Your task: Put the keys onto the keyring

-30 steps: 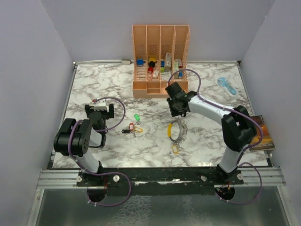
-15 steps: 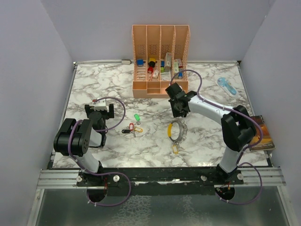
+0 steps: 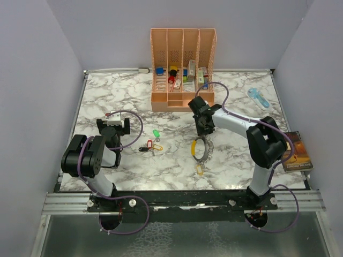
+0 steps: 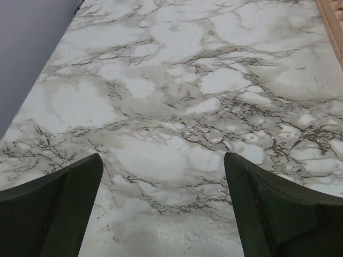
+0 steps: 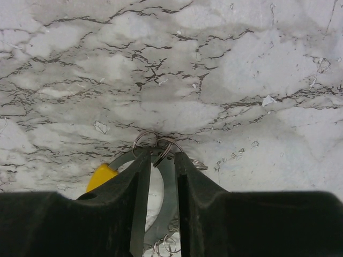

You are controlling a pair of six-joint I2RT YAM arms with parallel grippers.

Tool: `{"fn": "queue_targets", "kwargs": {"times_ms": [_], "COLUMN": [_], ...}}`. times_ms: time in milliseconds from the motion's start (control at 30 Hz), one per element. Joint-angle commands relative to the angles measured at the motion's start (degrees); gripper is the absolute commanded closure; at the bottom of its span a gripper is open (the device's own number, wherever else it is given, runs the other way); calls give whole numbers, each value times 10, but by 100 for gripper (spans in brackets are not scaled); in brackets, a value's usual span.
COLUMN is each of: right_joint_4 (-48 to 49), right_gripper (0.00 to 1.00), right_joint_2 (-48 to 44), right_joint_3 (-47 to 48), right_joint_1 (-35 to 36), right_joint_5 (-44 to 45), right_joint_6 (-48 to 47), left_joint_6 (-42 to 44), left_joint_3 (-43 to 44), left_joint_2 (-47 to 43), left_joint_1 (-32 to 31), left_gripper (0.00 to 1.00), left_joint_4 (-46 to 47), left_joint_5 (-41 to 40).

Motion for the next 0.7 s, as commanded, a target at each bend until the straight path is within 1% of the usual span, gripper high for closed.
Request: {"fn": "queue_targets", "kwargs": {"times_ms": [0,100,233,300,367,667], "right_joint_4": [-3,3,10,10,8,26], "right_gripper": [74,75,81,92,98,99], "right_joint_2": [10,11,11,13,15,8], "right_joint_3": [-1,-4,-6,-6,-4,-14], "right_joint_1": [-7,-11,-14,-15,-16,-18], "right_joint_5": [10,4,-7,-10,-12,-54], "right_joint_6": [12,12,12,13,15,22], "left_joint_6": [-8,-8,-8,-9,-8,-8], "left_joint_3": [9,9,9,8,8,9], "left_joint_2": [-3,-3,-3,-3,-3,-3], "left_joint_1": [4,4,4,4,5,5], "left_gripper": [1,1,1,1,1,1], "left_joint_4": [1,1,1,1,1,1], "left_joint_5": [10,10,10,11,11,11]}}
